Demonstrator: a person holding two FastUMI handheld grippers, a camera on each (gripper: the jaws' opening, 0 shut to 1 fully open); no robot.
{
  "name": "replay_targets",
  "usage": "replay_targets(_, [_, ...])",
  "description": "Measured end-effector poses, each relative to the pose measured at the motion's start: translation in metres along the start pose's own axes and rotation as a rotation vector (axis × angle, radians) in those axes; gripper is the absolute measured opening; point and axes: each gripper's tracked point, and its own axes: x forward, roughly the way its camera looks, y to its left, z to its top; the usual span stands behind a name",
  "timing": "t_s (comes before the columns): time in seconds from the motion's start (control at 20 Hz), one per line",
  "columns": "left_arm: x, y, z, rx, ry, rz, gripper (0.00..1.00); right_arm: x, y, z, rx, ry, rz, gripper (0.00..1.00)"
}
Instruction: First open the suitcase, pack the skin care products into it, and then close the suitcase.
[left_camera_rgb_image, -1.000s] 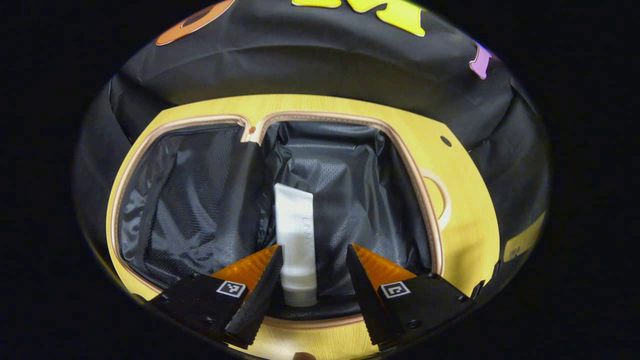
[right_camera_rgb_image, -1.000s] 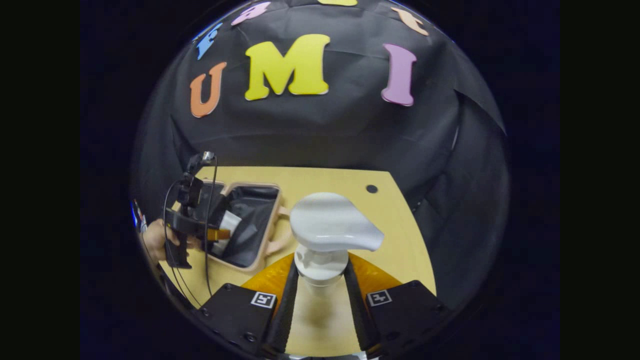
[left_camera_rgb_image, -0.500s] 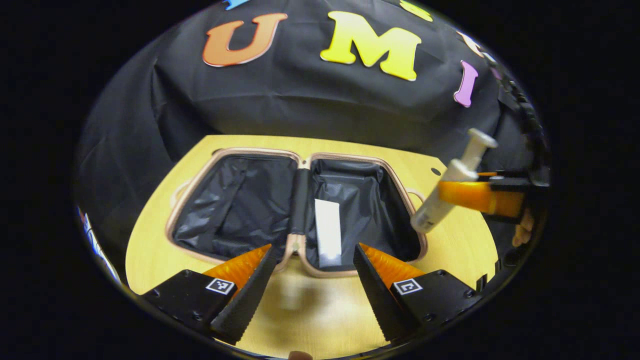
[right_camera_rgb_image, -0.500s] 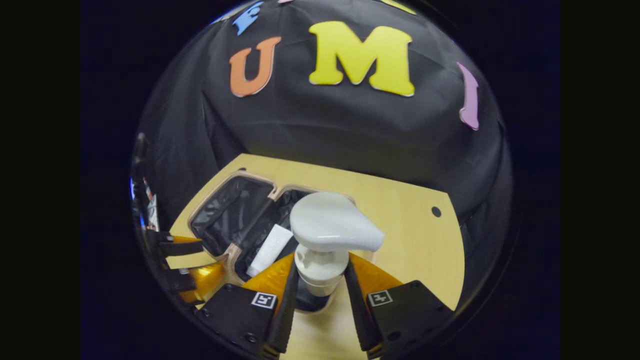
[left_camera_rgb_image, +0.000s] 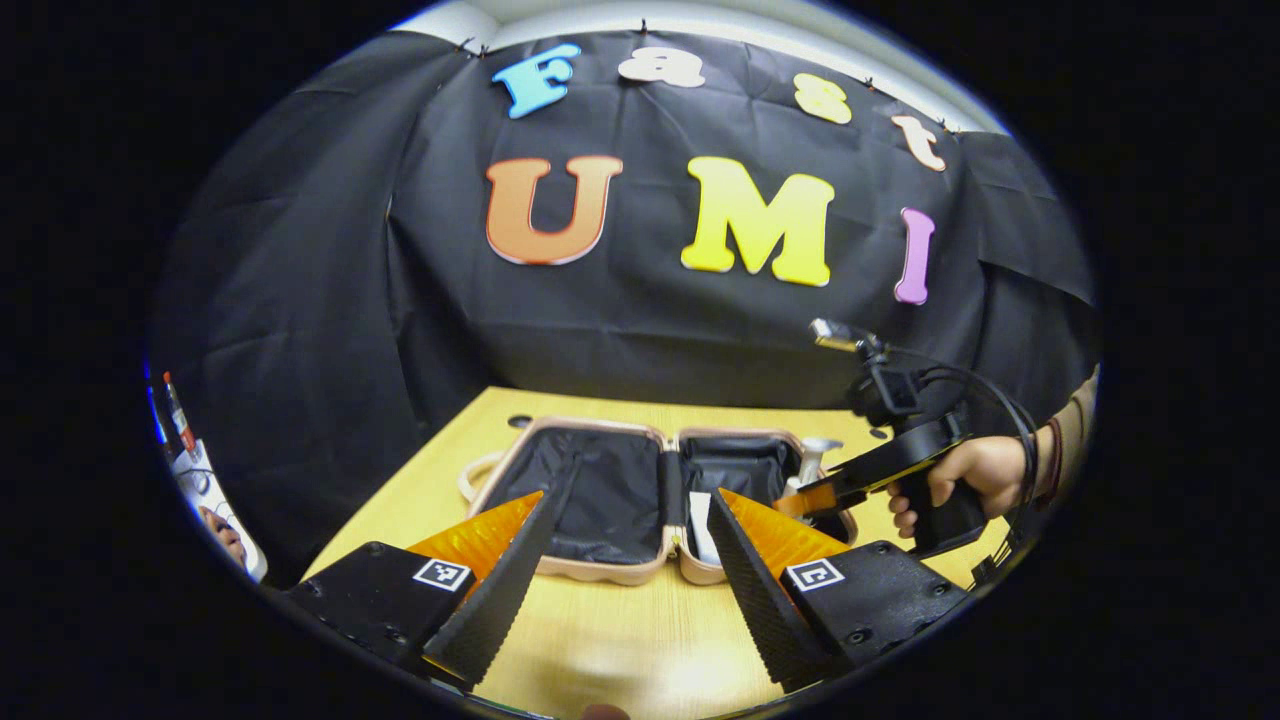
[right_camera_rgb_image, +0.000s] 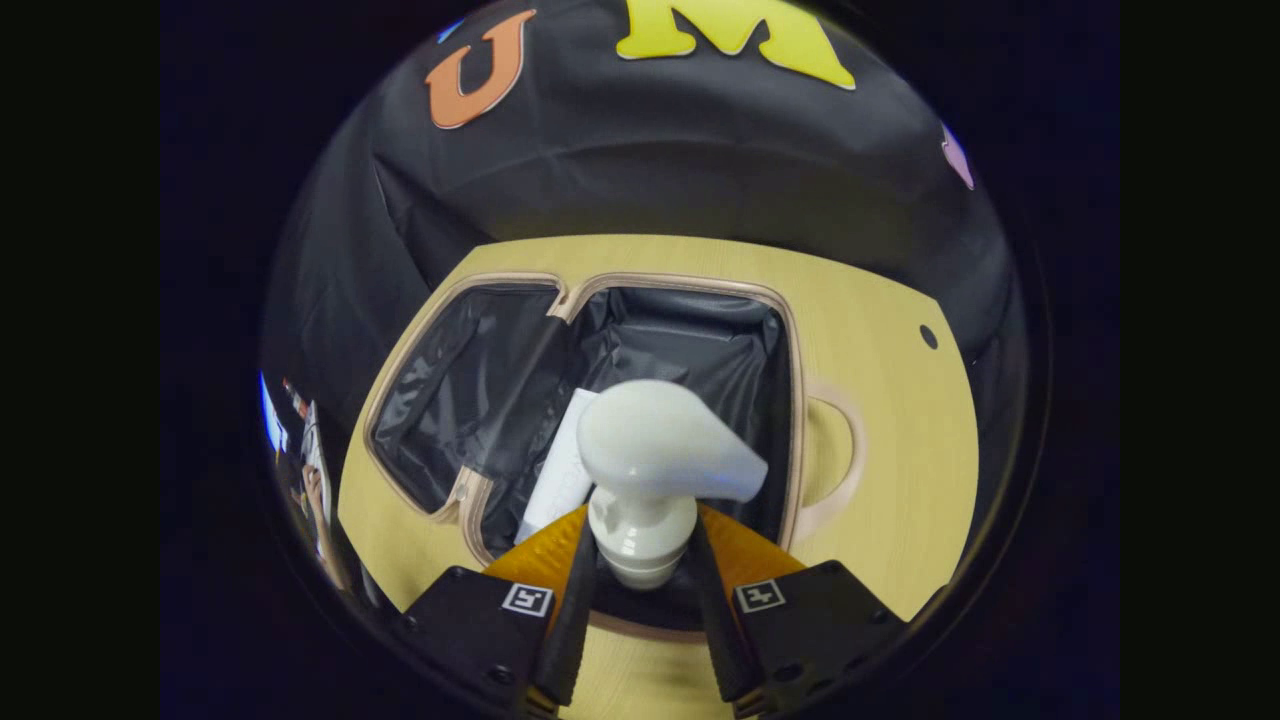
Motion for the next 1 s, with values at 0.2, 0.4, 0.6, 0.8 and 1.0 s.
replay_targets(0.2, [-0.009,0.017,0.028,0.024,-0.079,0.026,0.98,0.033,-0.009,0.015,0.119,0.066,-0.061,0.49])
replay_targets(0.4, [-0.013,0.034,0.037,-0.015,-0.118,0.045,0.98,0.062,-0.017,0.004,0.224,0.175,-0.146,0.46])
replay_targets(0.6, [0.0,0.055,0.025,-0.006,-0.092,0.075,0.98,0.074,-0.016,-0.007,0.22,0.212,-0.182,0.48])
replay_targets(0.8, [0.023,0.082,0.009,-0.044,-0.017,0.075,0.98,0.074,-0.01,-0.01,0.255,0.22,-0.164,0.48])
replay_targets(1.0, [0.064,0.136,0.005,-0.123,0.012,0.116,0.98,0.041,0.002,0.004,0.273,0.16,-0.093,0.71])
